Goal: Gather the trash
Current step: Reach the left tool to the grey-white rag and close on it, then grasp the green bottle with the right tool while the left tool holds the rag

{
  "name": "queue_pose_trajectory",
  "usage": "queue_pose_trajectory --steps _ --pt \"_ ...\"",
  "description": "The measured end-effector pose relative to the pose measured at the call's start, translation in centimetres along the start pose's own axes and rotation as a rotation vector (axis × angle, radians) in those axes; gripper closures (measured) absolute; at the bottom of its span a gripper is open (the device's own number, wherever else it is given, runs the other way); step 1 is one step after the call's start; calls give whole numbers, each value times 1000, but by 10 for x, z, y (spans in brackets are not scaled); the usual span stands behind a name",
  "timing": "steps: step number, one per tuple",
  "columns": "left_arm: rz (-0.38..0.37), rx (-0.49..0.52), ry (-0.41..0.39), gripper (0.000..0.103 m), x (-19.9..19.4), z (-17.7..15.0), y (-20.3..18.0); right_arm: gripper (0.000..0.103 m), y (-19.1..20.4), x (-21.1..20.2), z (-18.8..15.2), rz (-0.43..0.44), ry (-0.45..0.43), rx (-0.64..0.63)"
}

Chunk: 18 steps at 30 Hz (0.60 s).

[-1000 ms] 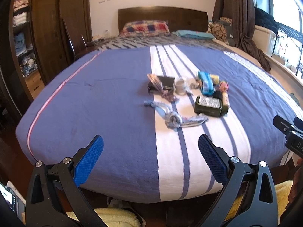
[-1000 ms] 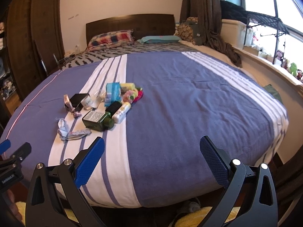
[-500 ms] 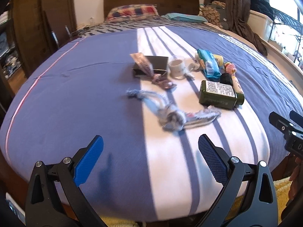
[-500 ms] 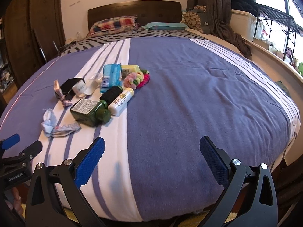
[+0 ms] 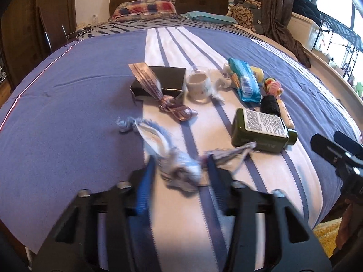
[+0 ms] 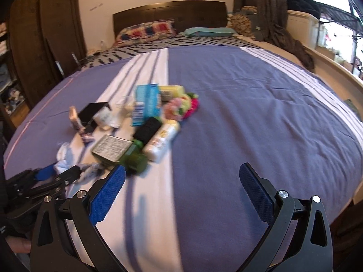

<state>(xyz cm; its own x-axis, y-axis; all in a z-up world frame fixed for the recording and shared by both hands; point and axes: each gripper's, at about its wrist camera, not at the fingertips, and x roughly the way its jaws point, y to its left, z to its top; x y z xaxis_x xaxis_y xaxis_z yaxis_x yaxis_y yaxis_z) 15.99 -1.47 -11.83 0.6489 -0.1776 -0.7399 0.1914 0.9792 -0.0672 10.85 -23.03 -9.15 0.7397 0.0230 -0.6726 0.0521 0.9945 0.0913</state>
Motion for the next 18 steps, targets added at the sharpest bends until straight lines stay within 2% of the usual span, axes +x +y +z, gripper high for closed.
queue_pose_trajectory --steps 4,6,8,13,18 --pt "11 -6 -4 78 -2 1 11 4 19 10 0 62 26 -46" --pt "35 -9 -8 79 -5 0 18 13 23 20 -1 96 60 -47" --pt "44 -17 -8 79 -7 1 24 18 28 29 -2 105 82 -52" --pt "79 -23 -14 79 -11 2 40 19 39 38 -1 109 89 -69" --pt "69 -48 -11 78 -9 3 50 19 58 44 0 135 95 -118"
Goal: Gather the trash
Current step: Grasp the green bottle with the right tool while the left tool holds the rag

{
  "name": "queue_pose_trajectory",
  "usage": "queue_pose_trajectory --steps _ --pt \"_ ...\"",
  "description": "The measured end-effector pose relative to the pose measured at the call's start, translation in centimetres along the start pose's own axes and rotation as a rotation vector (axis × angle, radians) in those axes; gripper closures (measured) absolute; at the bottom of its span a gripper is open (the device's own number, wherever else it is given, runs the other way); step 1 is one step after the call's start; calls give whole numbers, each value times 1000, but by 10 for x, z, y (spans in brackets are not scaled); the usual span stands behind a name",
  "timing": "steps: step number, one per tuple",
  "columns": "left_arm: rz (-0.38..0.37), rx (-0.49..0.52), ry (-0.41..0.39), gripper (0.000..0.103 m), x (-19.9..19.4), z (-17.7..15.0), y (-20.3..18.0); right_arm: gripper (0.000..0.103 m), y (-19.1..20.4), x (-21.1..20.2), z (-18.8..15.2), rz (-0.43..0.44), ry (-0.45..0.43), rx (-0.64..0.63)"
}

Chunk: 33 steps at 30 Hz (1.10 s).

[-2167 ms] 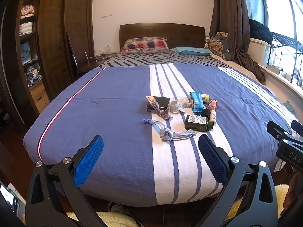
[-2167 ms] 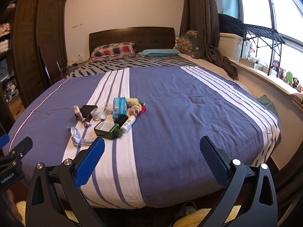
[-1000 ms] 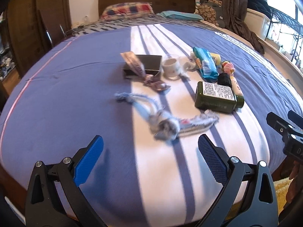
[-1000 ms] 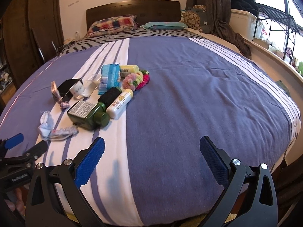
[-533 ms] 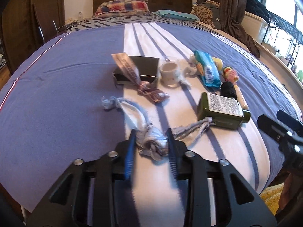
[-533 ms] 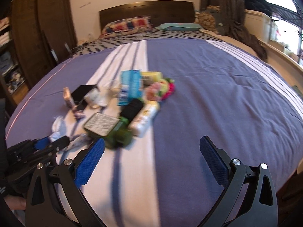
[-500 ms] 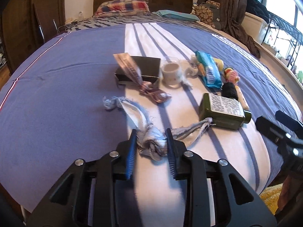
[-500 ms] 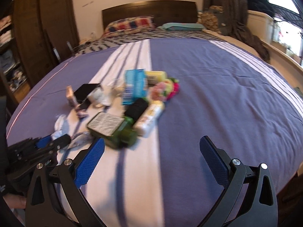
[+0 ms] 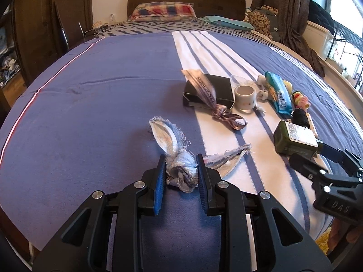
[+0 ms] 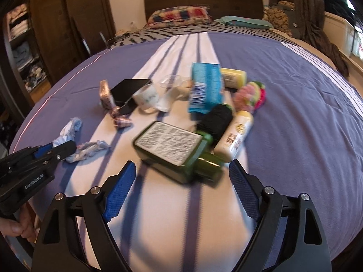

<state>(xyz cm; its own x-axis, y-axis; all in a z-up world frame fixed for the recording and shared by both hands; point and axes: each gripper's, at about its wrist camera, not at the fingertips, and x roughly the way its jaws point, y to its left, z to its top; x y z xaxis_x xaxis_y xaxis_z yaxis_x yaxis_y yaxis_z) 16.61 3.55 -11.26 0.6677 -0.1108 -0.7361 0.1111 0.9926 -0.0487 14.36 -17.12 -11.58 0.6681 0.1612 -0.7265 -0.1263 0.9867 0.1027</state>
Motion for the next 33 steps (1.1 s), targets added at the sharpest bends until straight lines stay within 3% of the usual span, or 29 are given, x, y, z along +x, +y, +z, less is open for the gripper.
queue_pose_trajectory --steps 7,14,19,24,33 --pt "-17 -13 0 78 3 2 8 25 13 17 11 10 2 -42" --pt "-11 -19 -6 78 4 4 12 17 24 29 19 -18 15 -44" --pt "-7 -19 -7 78 3 2 13 22 26 33 22 -32 18 -63" --pt "-13 -20 -22 78 -8 -2 8 23 23 22 14 -28 12 -72" --pt "-56 0 -48 79 -51 -26 -20 23 1 -43 -20 -50 -30 -17"
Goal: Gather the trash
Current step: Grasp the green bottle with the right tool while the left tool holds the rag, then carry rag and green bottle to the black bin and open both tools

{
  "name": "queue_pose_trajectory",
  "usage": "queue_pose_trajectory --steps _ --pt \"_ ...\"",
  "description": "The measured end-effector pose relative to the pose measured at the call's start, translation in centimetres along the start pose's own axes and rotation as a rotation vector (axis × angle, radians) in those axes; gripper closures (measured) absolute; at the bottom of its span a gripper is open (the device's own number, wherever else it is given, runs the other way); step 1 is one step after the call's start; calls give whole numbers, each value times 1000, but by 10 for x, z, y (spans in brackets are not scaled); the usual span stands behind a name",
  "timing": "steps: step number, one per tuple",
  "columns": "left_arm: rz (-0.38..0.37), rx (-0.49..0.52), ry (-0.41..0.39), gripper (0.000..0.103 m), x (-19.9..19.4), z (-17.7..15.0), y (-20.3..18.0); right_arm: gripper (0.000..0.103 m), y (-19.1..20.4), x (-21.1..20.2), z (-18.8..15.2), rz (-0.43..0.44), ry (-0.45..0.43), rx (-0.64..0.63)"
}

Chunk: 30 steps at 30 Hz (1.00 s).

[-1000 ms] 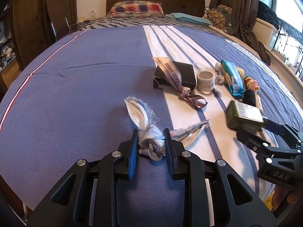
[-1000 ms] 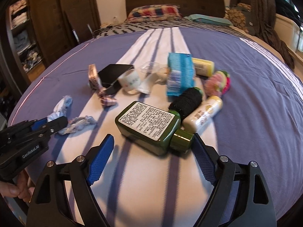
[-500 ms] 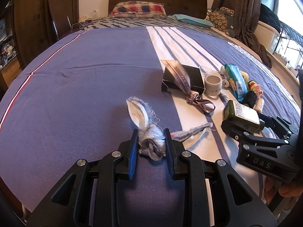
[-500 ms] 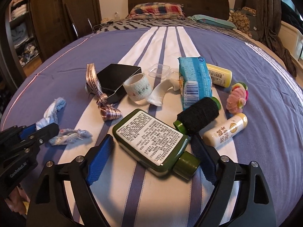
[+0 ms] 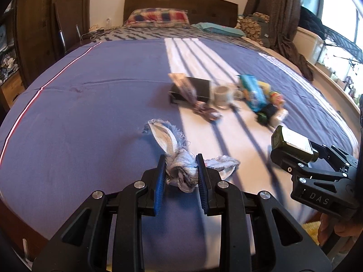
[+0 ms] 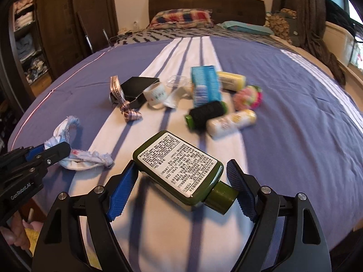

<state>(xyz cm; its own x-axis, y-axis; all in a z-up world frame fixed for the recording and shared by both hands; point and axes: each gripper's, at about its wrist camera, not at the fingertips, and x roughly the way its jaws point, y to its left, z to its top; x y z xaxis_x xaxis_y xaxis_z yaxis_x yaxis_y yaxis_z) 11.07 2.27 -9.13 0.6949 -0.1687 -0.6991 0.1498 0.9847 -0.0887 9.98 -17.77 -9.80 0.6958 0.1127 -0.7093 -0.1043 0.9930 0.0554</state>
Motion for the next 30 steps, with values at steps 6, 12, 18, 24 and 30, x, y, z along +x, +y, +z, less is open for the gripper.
queue_pose_trajectory --steps 6,12,18,24,30 --pt "-33 30 -39 79 -46 -21 -24 23 -10 -55 -23 -21 -50 8" --pt "-61 60 -56 79 -83 -46 -43 23 -16 -93 -50 -29 -63 10" --pt "-100 78 -7 79 -90 -83 -56 23 -27 -110 -87 -42 -22 30" --pt "-116 119 117 79 -68 -130 -74 22 -38 -95 -126 -41 72 50" --pt "-117 110 263 78 -34 -174 -72 22 -41 -69 -163 -11 182 76"
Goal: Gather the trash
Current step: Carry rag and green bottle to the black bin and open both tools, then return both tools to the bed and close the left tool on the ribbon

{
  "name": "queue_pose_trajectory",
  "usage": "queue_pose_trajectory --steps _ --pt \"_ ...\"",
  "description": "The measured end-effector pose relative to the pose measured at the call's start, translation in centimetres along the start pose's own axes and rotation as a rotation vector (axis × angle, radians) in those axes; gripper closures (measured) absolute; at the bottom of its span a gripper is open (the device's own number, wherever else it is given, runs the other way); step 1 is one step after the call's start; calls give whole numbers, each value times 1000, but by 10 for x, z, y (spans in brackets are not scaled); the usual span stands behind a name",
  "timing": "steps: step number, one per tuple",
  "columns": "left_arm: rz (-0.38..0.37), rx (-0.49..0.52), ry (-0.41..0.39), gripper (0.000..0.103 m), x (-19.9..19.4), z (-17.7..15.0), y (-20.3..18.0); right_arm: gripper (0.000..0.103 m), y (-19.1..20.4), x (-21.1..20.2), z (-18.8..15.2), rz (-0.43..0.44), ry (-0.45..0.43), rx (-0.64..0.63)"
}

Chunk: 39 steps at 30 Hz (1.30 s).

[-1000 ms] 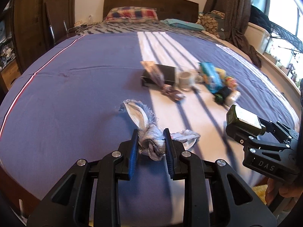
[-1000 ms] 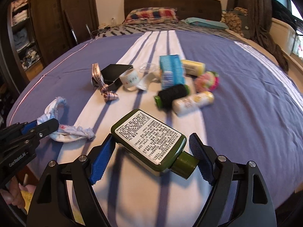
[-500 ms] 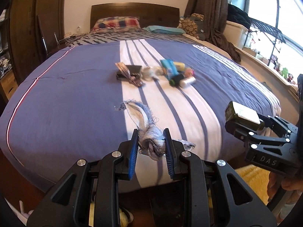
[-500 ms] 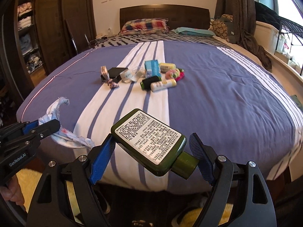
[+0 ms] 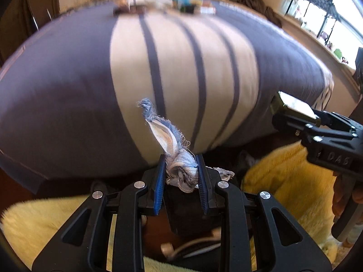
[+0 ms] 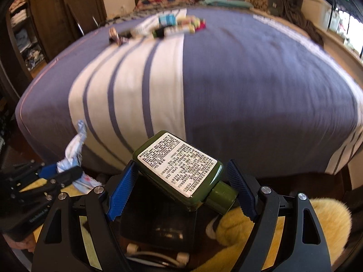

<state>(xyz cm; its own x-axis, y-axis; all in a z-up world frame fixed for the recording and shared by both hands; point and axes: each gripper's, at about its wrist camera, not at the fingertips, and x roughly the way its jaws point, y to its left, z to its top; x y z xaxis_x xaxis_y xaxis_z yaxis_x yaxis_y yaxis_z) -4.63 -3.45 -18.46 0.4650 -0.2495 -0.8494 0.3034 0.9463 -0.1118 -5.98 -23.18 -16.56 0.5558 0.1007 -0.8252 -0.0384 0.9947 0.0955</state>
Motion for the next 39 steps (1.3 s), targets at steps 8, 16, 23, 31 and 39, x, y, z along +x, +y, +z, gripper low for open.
queue_pose_trajectory --steps 8,16,23,31,39 --pt "-74 9 184 79 63 -29 -6 22 -2 51 -31 49 164 27" --pt "-92 3 268 77 98 -41 -7 22 -8 102 -48 75 301 78" --pt "-95 2 294 60 107 -39 -6 18 -12 111 -42 88 309 99" --pt "-51 -18 258 42 93 -31 1 15 -18 95 -27 46 246 102" --pt "0 4 84 34 35 0 4 15 -26 23 11 -22 4 79"
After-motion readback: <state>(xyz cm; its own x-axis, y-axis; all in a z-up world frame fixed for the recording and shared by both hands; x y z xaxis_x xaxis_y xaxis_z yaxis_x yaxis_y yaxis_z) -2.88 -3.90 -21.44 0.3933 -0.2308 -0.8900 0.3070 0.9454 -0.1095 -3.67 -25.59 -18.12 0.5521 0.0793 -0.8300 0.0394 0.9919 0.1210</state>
